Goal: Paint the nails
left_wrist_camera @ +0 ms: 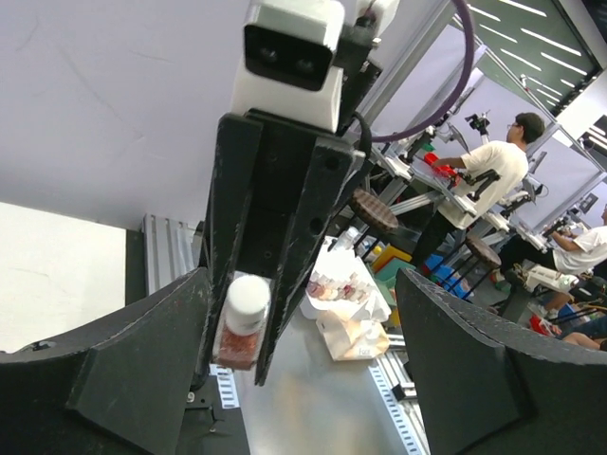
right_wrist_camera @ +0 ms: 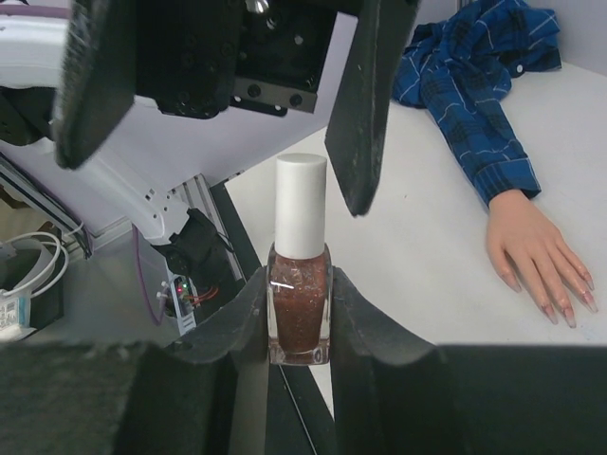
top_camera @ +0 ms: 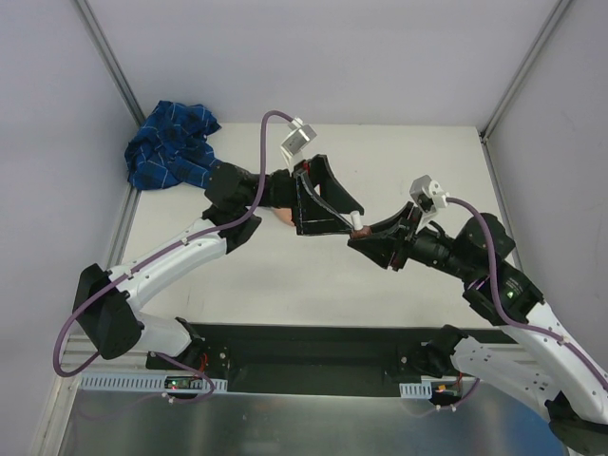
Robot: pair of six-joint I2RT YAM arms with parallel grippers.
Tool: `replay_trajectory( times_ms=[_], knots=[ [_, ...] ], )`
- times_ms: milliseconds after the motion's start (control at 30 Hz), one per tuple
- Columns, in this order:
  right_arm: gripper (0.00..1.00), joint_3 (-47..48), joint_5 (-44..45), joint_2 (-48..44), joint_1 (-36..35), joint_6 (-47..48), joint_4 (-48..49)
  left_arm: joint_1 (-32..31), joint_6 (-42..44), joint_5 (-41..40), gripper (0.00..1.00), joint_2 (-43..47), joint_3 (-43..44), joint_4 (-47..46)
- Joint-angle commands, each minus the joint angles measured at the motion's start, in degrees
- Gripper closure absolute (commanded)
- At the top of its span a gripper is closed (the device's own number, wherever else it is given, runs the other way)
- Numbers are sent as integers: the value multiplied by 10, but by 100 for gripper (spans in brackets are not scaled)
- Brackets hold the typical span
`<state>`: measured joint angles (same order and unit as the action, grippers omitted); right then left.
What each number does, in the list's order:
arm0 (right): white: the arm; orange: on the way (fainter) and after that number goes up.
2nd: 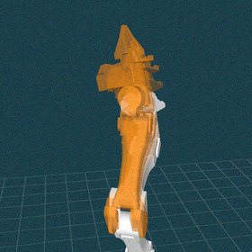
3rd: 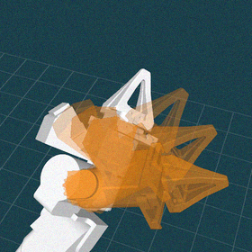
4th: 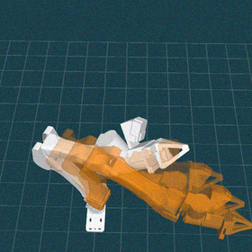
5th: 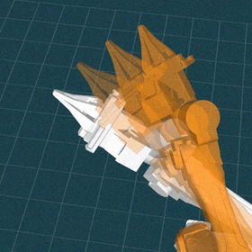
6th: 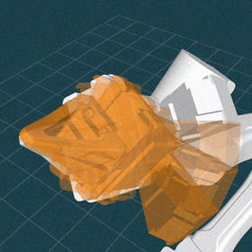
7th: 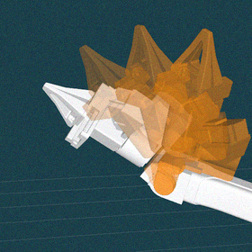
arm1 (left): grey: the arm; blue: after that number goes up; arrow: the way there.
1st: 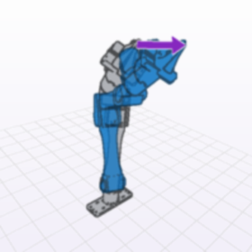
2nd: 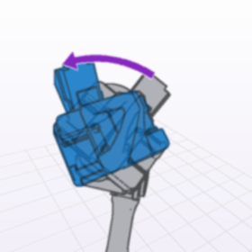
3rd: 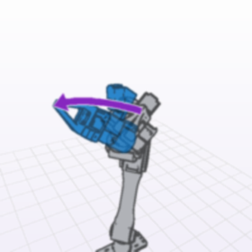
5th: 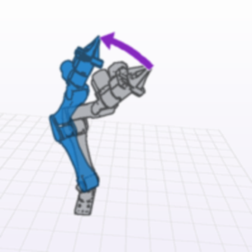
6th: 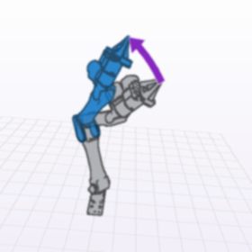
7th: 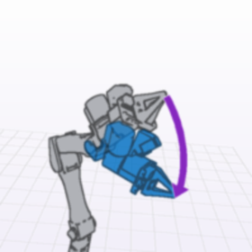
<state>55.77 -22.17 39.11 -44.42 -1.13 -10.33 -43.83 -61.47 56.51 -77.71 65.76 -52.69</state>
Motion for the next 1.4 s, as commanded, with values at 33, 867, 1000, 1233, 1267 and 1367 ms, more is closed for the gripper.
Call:
replay_trajectory(
  times_ms=[33, 867, 1000, 1233, 1267, 1367],
  knots=[
    [100, 28, -16, -5, 3, -10, 58, -3, 29, 5, 22, -4, 24, 3],
    [100, 32, 62, 4, 7, 42, 52, -91, 247, -216, 100, 20, 108, 375],
    [100, 50, 378, 46, -87, 154, 11, -181, 254, -636, 100, 19, 172, 580],
    [100, 29, 524, 93, -173, 220, 130, -196, 214, -728, 100, -42, 242, 622],
    [100, 29, 492, 89, -168, 215, 131, -196, 217, -728, 100, -49, 247, 621],
    [100, 25, 417, 80, -139, 187, 124, -195, 214, -729, 100, -48, 251, 621]
  ],
)
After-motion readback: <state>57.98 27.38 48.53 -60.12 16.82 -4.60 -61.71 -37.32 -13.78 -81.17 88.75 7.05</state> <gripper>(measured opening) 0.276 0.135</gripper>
